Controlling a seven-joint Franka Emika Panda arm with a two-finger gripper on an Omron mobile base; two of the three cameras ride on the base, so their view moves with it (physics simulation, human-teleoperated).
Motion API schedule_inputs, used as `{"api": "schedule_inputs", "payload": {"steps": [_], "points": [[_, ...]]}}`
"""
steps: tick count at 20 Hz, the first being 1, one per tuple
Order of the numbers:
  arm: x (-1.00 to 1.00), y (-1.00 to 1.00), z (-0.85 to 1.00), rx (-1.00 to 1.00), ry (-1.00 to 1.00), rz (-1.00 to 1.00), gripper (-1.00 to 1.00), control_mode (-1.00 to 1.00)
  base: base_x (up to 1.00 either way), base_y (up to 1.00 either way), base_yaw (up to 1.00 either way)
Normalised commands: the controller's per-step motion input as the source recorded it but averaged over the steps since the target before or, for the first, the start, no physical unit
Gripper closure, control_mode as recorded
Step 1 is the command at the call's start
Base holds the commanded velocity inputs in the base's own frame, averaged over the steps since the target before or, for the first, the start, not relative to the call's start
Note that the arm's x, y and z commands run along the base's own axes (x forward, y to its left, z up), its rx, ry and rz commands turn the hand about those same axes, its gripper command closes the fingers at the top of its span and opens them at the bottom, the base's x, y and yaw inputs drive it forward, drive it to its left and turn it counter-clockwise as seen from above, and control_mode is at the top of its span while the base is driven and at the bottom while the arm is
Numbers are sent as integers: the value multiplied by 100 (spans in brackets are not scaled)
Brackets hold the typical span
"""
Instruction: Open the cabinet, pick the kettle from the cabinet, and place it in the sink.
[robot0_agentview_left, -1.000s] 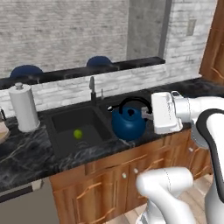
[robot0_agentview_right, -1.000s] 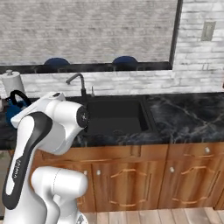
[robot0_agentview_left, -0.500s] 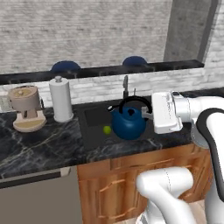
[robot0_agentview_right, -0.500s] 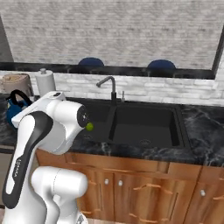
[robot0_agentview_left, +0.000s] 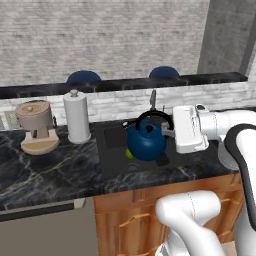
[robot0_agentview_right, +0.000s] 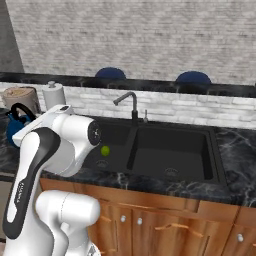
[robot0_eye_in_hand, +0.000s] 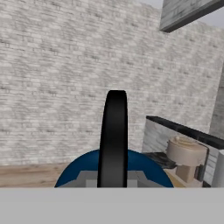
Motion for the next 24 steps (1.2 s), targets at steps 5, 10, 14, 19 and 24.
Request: {"api": "schedule_inputs", "payload": {"steps": [5, 10, 14, 19, 24], "points": [[0, 0, 0, 0, 0, 0, 100, 100, 0, 14, 1], [0, 0, 0, 0, 0, 0, 100, 100, 4, 10, 0], [0, 0, 0, 0, 0, 0, 100, 100, 0, 0, 0], [0, 0, 0, 0, 0, 0, 100, 100, 0, 0, 0], [0, 0, 0, 0, 0, 0, 100, 100, 0, 0, 0]]}}
